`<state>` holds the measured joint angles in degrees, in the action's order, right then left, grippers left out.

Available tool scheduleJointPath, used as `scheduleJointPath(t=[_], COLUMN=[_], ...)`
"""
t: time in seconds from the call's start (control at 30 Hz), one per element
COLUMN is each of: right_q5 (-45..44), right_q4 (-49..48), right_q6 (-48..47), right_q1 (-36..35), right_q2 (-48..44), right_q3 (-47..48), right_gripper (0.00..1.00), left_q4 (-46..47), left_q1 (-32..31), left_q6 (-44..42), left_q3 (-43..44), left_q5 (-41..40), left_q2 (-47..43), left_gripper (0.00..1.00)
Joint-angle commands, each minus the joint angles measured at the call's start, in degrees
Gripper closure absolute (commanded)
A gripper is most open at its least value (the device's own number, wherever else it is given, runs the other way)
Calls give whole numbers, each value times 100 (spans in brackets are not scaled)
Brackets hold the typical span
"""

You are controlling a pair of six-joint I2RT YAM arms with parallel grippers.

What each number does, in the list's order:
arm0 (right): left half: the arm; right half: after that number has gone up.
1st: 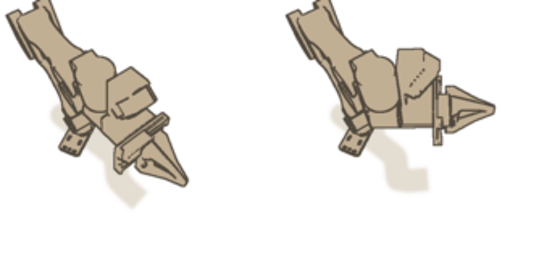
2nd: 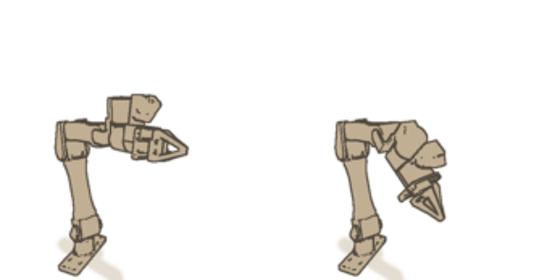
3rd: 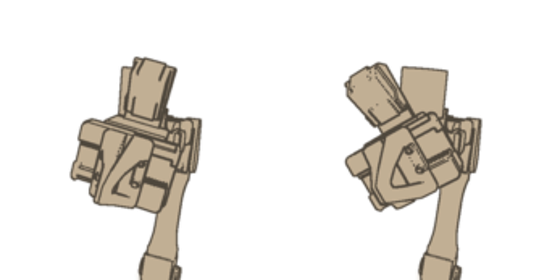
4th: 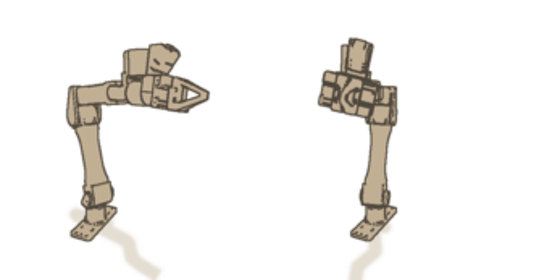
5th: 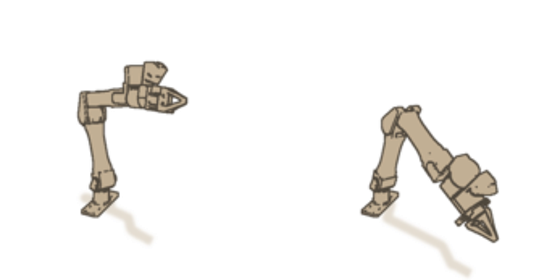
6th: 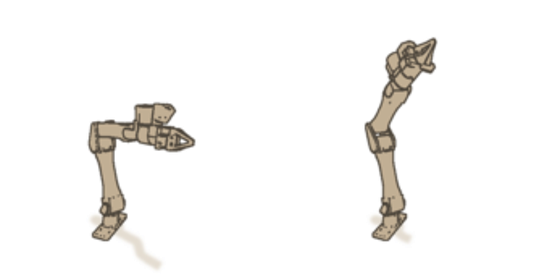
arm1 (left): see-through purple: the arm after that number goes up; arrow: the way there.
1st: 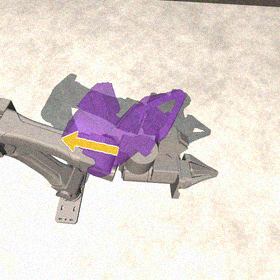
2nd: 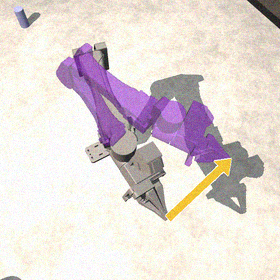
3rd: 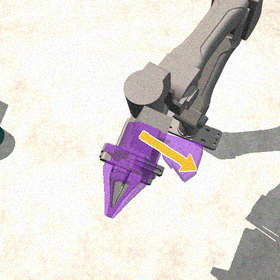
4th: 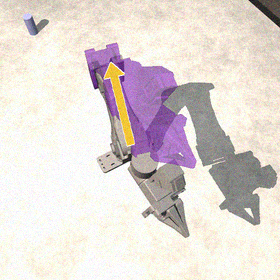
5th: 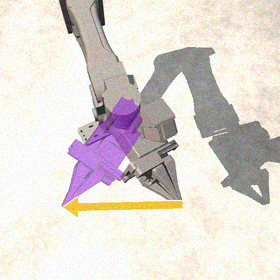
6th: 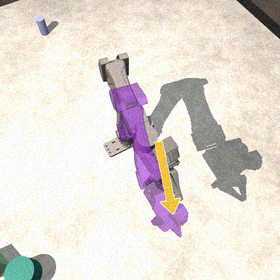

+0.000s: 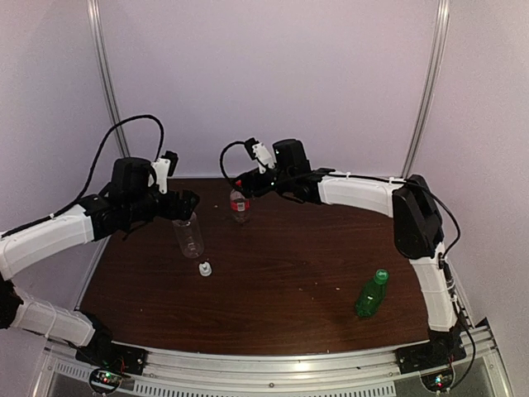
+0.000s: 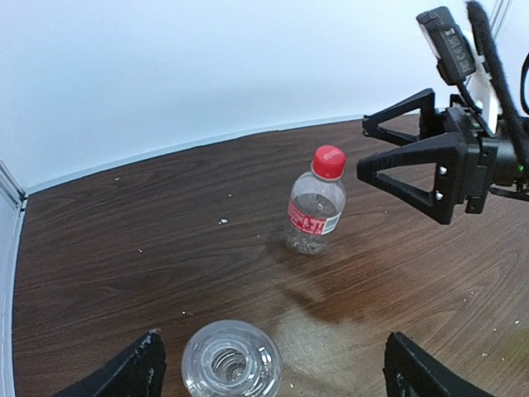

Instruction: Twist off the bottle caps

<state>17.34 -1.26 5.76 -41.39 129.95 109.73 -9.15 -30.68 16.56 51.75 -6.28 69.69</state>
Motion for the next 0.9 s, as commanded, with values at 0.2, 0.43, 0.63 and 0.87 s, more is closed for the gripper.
scheduleJointPath(t=[0.2, 0.43, 0.63, 0.87], right_q5=[-87, -78, -108, 19], right_q4=[192, 146, -109, -126], right_q6=[77, 148, 188, 206], right_q1=[17, 18, 17, 17], right_q2=[886, 1266, 1398, 1486], right_q3=[1061, 1432, 1513, 1670], right_gripper=[25, 36, 48, 60], left_q4=[-55, -110, -130, -147], left_q1=[35, 35, 35, 35], left_q6=[129, 107, 81, 42], left_q3=[188, 130, 116, 101], left_q5=[168, 103, 116, 69], left_q2=[-382, -456, -439, -427], left_gripper=[6, 6, 5, 5])
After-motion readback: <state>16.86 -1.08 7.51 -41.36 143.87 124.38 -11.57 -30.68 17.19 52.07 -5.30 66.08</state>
